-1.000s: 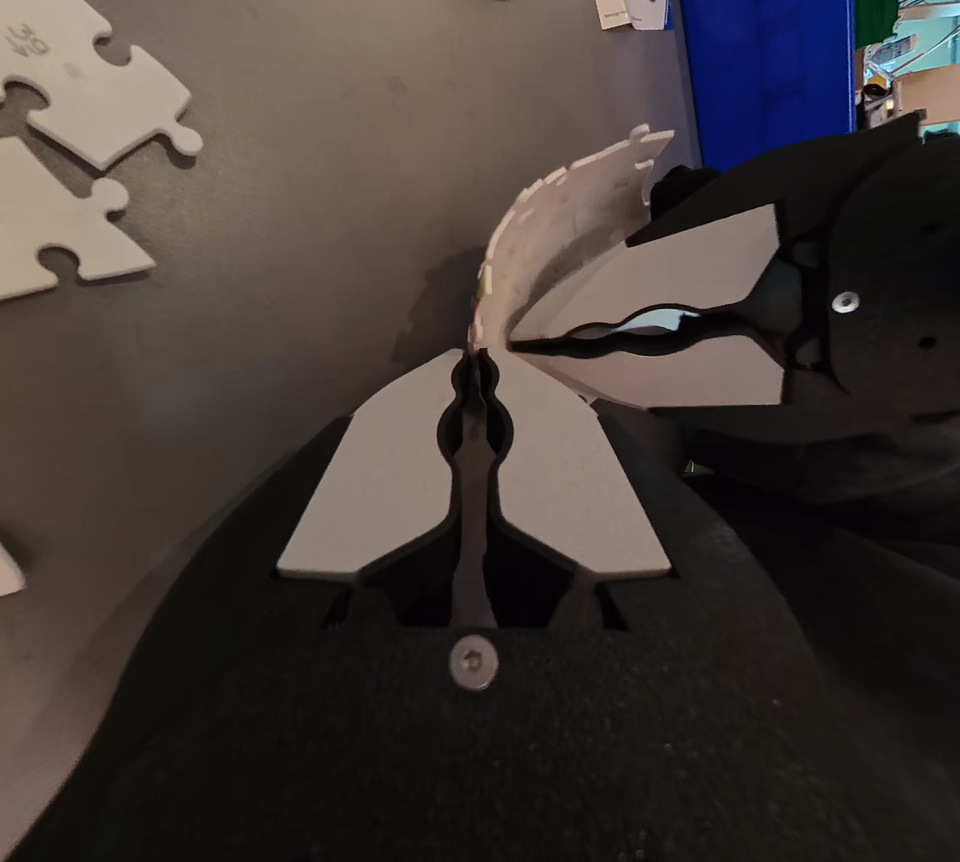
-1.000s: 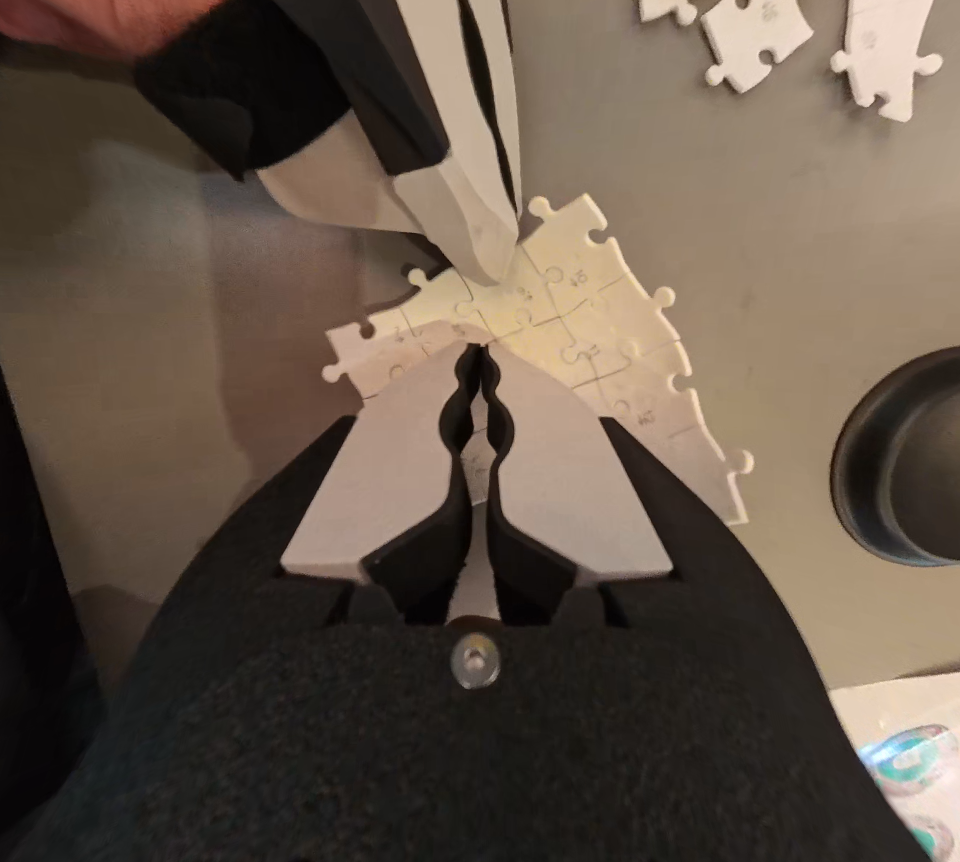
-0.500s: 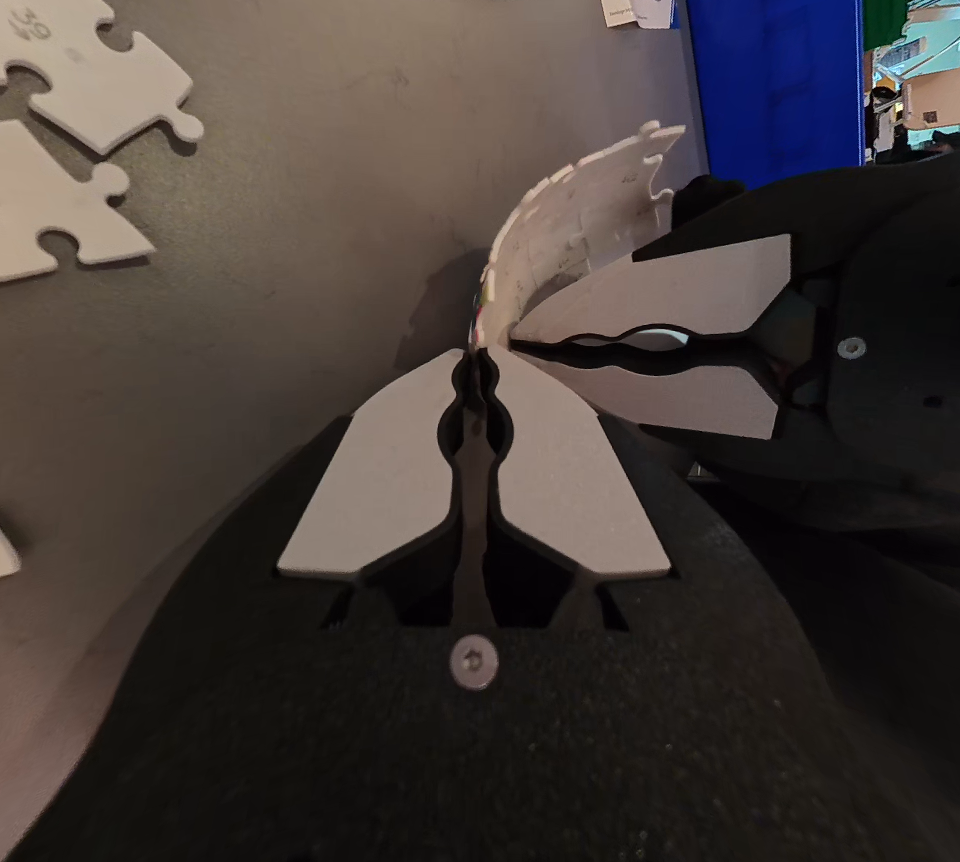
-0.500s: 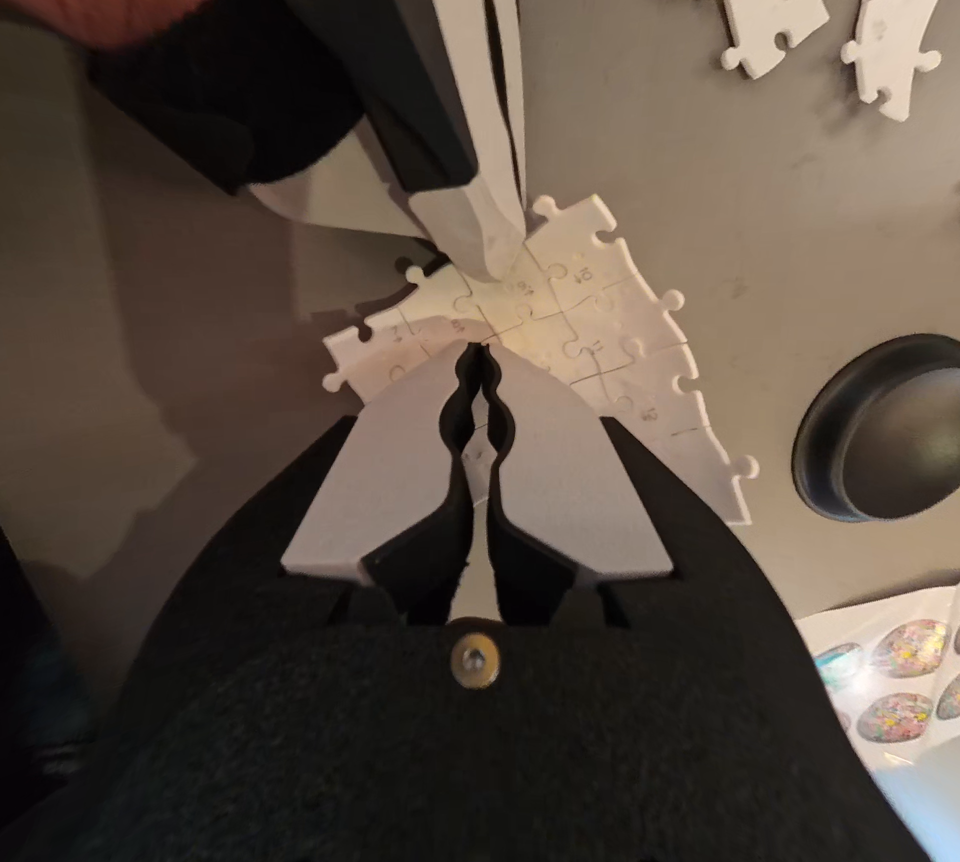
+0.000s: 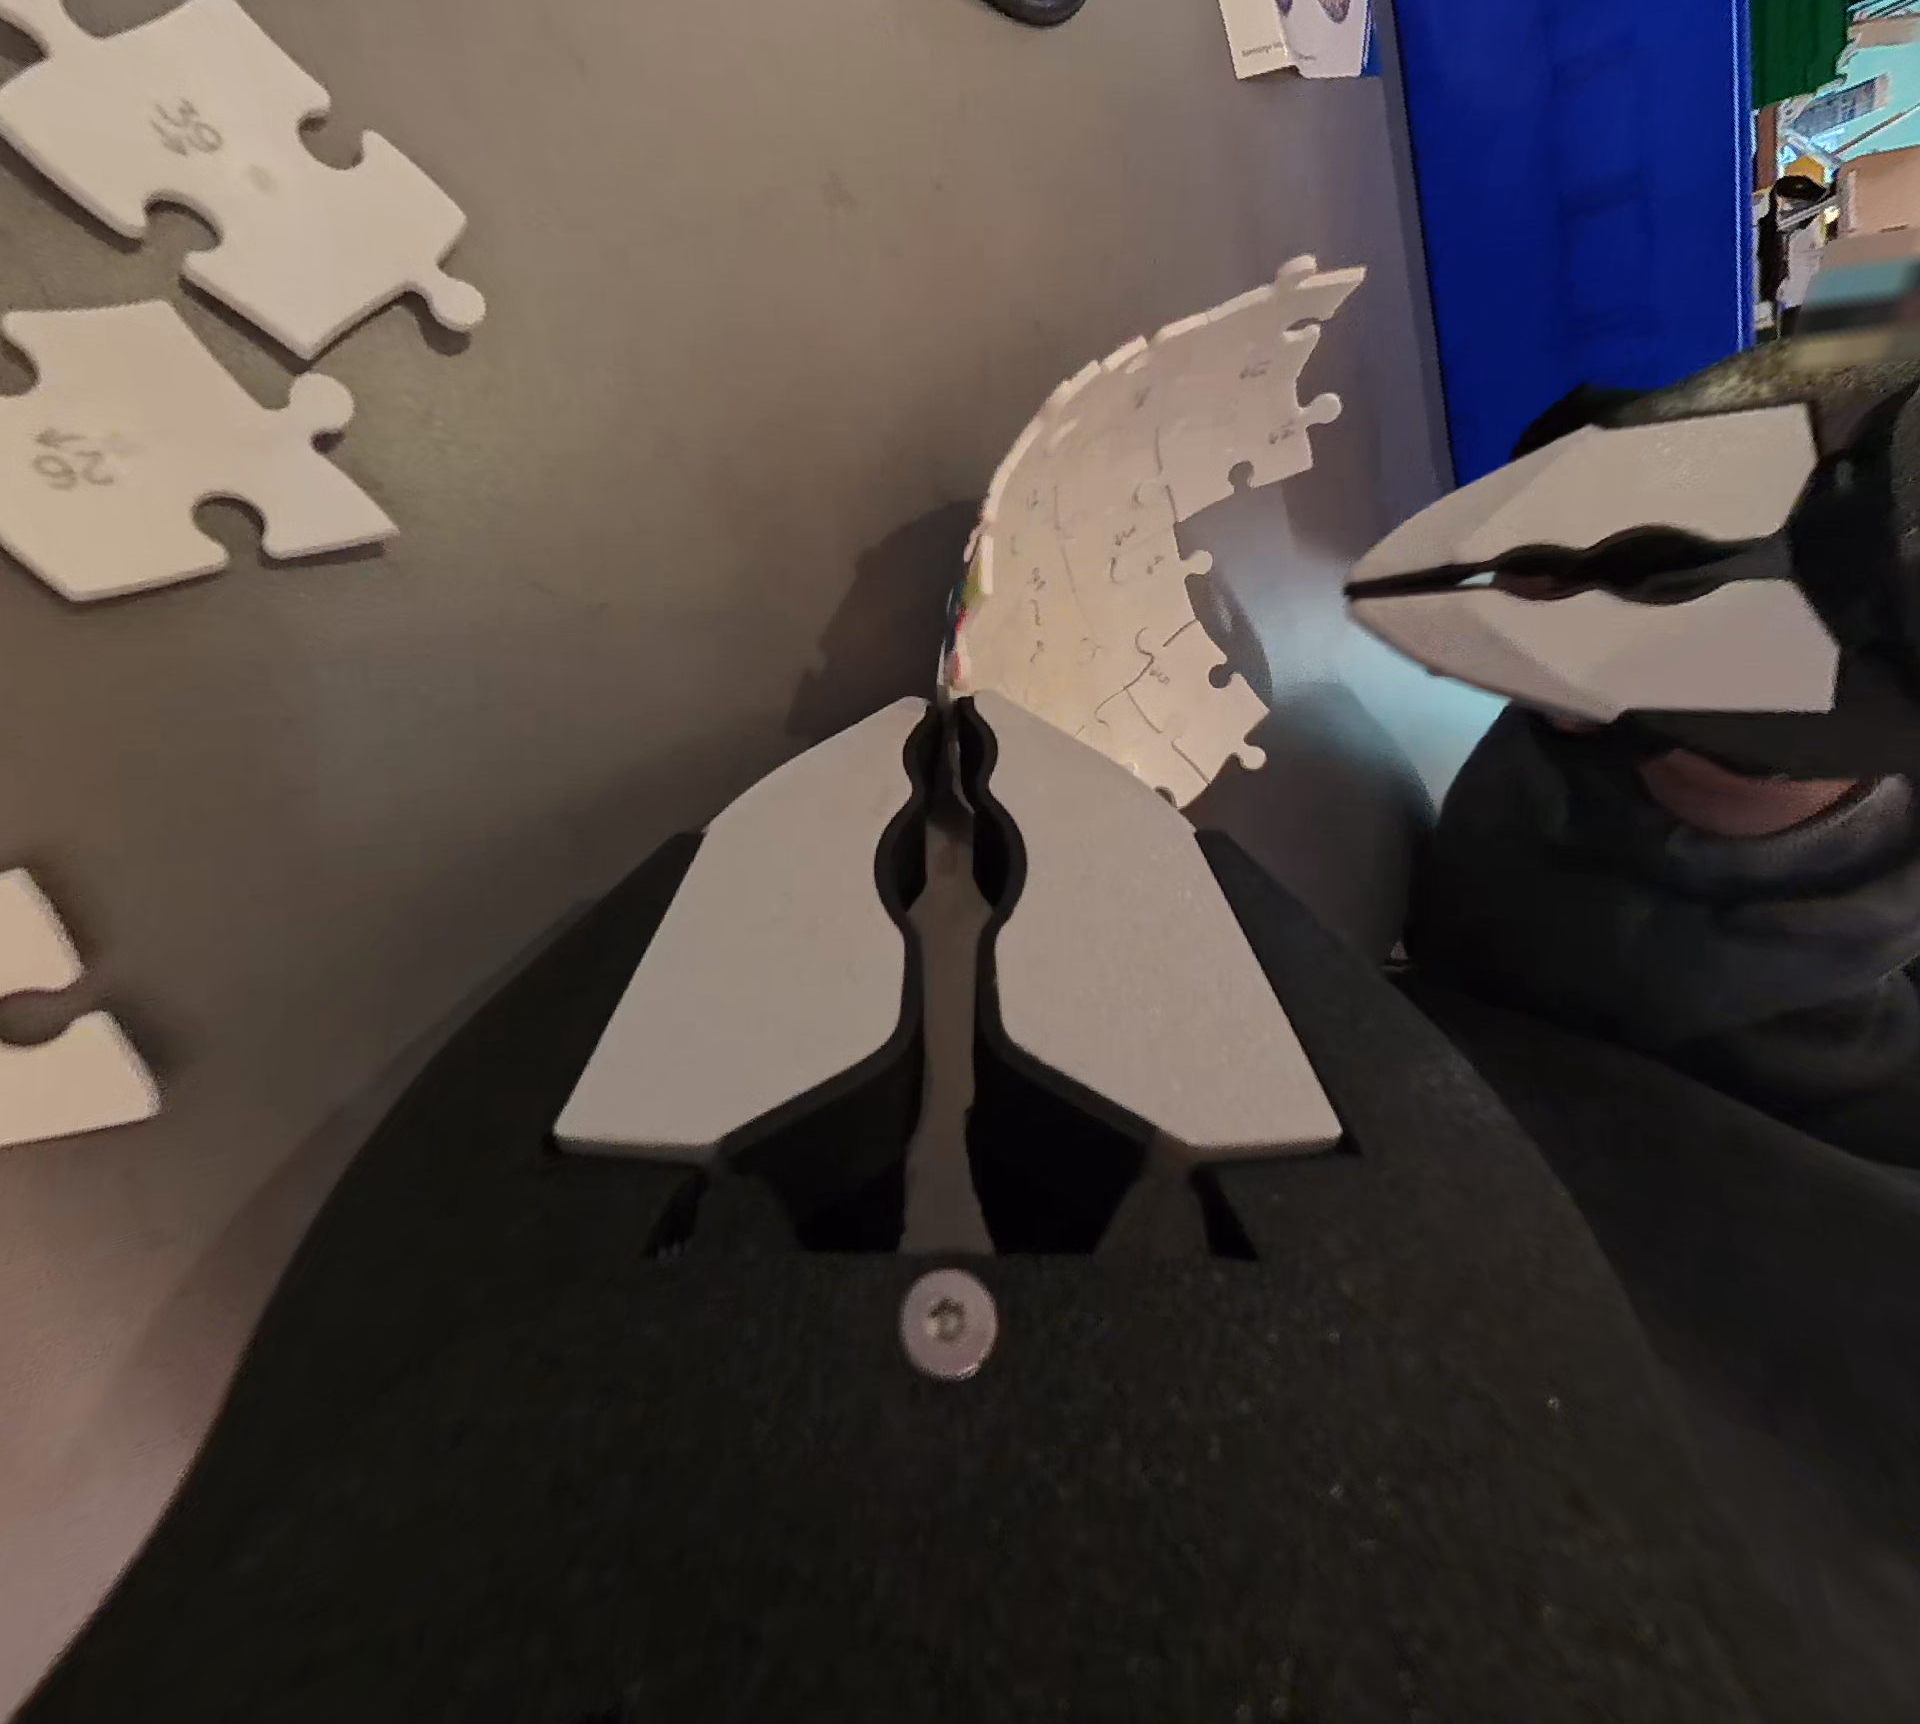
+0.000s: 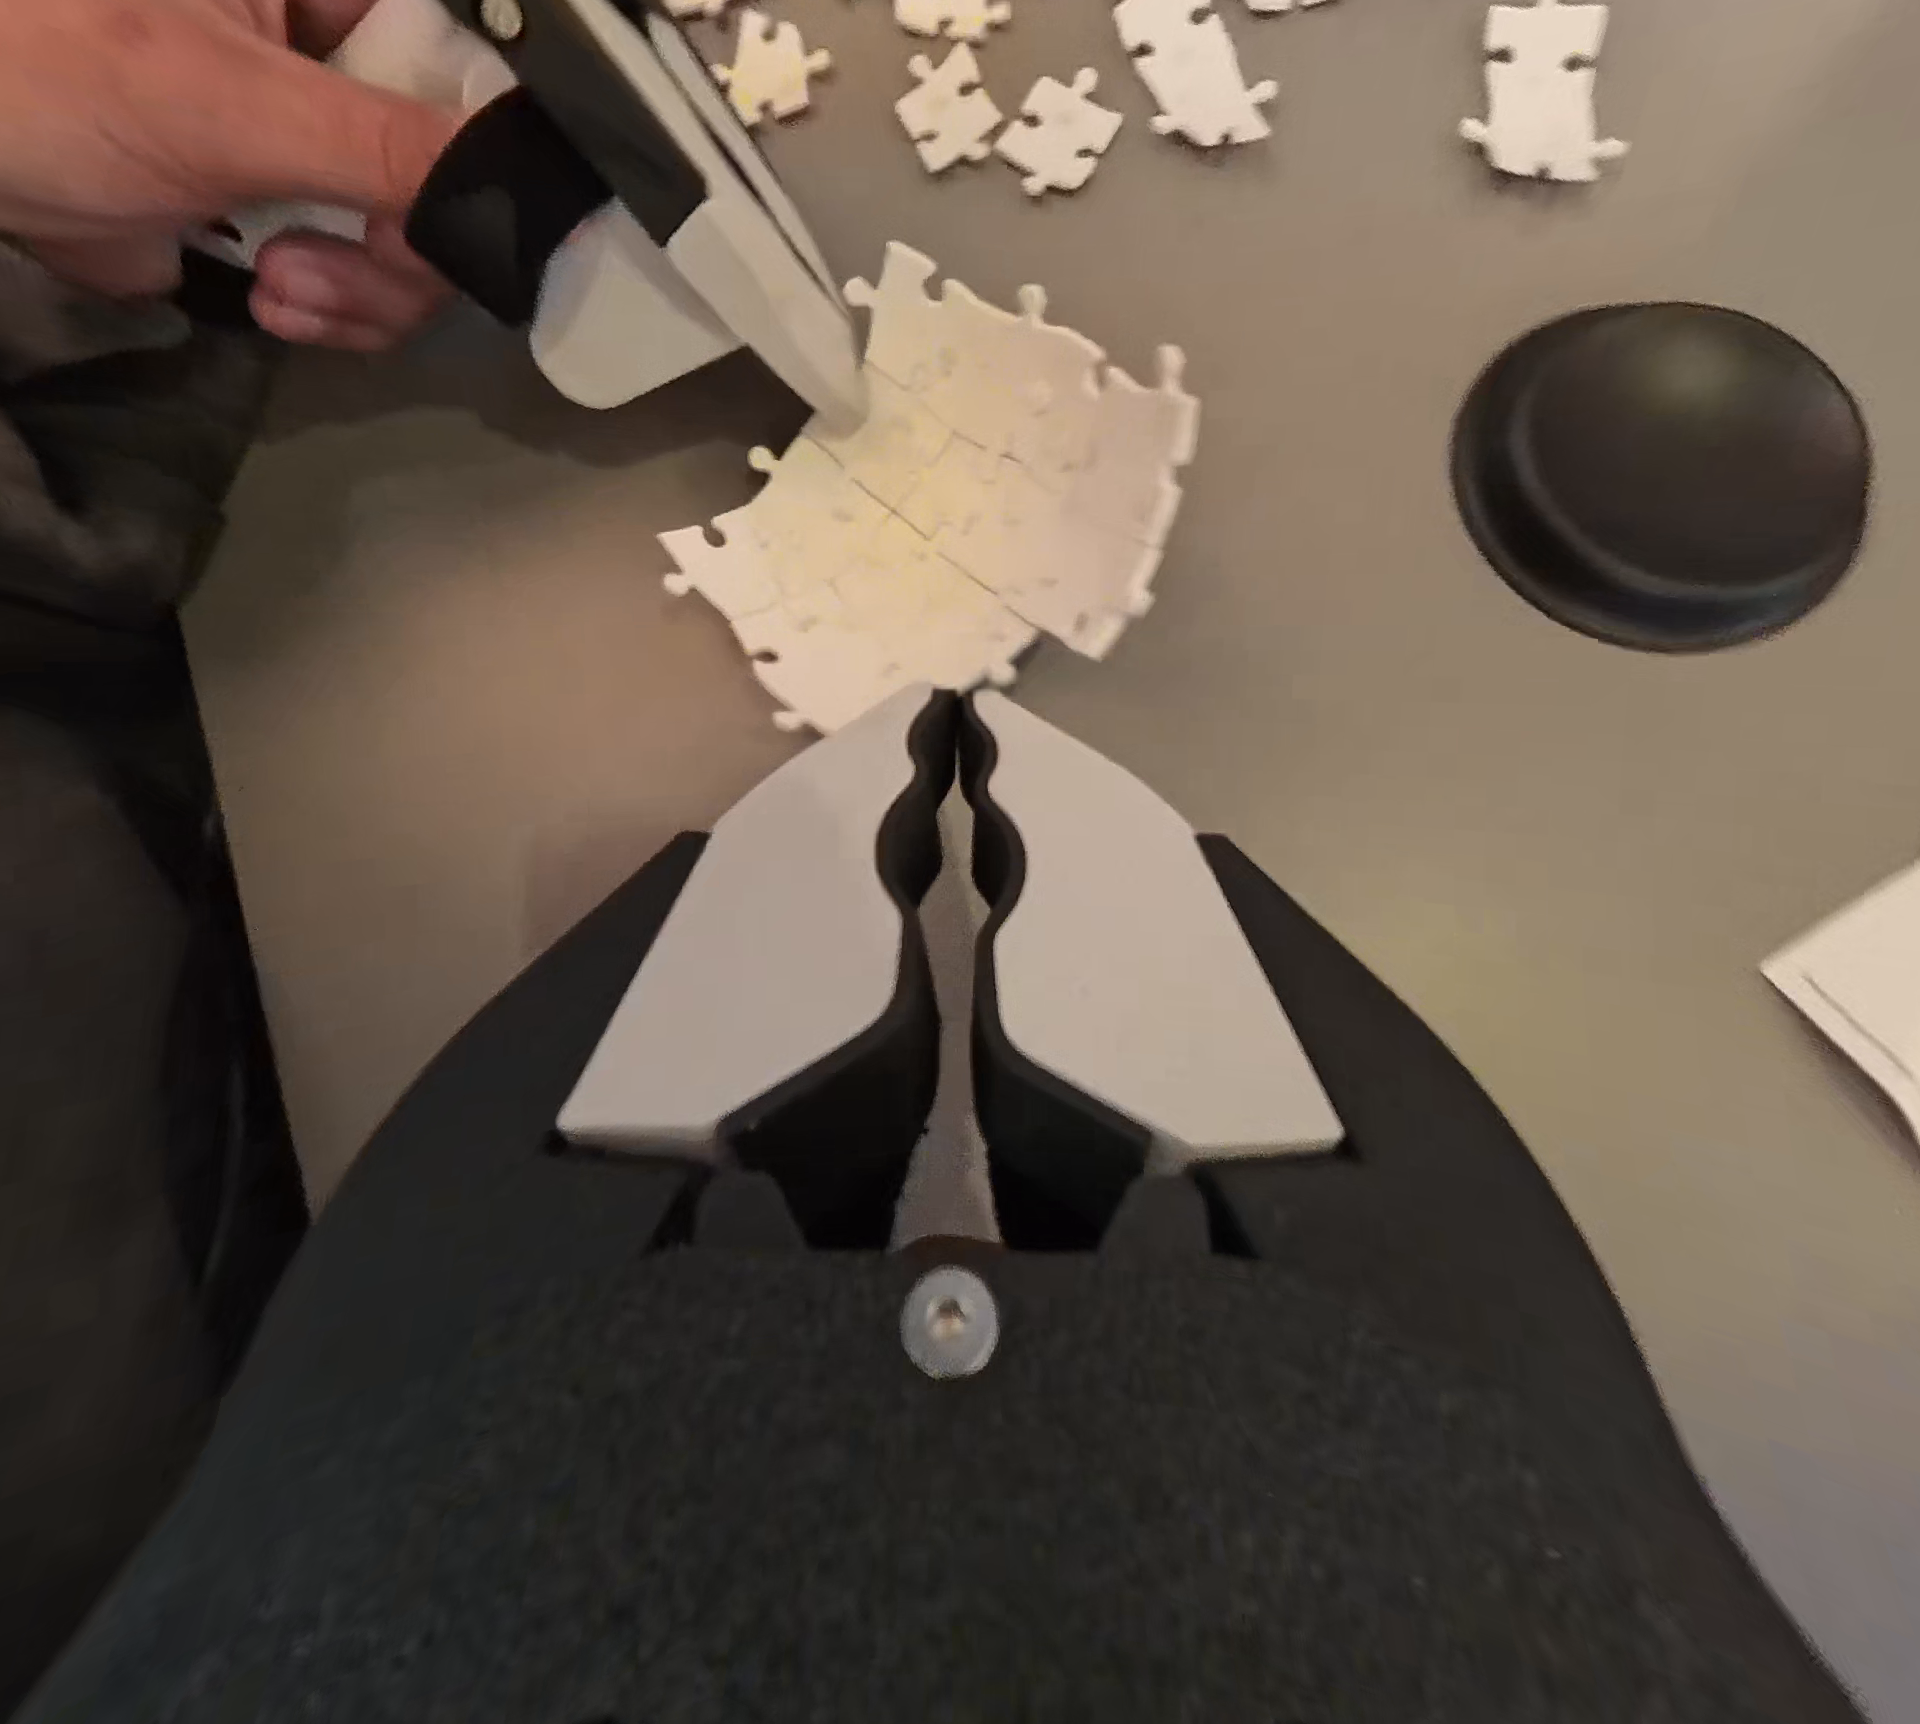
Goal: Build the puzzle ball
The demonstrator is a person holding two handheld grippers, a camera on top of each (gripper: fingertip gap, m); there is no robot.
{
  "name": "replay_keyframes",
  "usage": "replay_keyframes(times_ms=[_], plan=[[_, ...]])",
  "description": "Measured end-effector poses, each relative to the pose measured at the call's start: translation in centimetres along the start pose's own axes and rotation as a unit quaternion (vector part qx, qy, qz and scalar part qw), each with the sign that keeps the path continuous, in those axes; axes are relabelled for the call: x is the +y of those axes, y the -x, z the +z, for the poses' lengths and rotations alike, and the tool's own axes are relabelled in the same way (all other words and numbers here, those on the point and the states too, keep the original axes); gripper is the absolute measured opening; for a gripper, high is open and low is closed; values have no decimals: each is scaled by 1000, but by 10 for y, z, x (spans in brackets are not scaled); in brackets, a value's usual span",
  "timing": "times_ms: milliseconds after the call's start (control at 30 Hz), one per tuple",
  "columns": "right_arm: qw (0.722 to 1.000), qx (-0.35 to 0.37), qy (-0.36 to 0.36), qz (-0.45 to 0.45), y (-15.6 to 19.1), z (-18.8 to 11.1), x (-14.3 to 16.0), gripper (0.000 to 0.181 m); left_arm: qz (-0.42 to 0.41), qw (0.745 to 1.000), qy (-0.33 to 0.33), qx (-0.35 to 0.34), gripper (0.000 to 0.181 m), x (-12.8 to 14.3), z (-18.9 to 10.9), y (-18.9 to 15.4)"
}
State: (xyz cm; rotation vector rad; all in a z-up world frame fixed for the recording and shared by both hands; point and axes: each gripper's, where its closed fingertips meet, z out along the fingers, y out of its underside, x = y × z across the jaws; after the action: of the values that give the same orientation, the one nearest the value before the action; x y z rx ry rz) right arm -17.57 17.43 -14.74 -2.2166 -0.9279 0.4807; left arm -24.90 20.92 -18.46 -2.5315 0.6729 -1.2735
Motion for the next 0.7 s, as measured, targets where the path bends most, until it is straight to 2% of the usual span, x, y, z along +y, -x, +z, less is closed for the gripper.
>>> replay_keyframes(times_ms=[100, 200, 333, 433, 500, 600, 700], plan=[[998, 22, 32, -51, 6, 20, 0, 0, 1, 1000, 5, 1, 2, 2, 0, -2], [990, 74, 68, -103, -1, 33, -3, 0, -4, 1000, 12, 1, 2, 3, 0, -5], [978, 91, 130, -138, -3, 41, -4, 0, -7, 999, 37, -12, 2, 5, -2, -8], [976, 77, 158, -131, 0, 44, -3, 0, -5, 999, 44, -20, 1, 2, -3, -9], [979, 67, 142, -131, 3, 41, -9, 0, -9, 998, 52, -19, 2, 2, -4, -9], [990, 51, 72, -109, 5, 25, -23, 0, -10, 999, 44, -18, 2, -1, -8, -7], [994, 77, 0, -72, -14, 4, -23, 0, -11, 999, 38, -19, 2, -2, -10, -4]])
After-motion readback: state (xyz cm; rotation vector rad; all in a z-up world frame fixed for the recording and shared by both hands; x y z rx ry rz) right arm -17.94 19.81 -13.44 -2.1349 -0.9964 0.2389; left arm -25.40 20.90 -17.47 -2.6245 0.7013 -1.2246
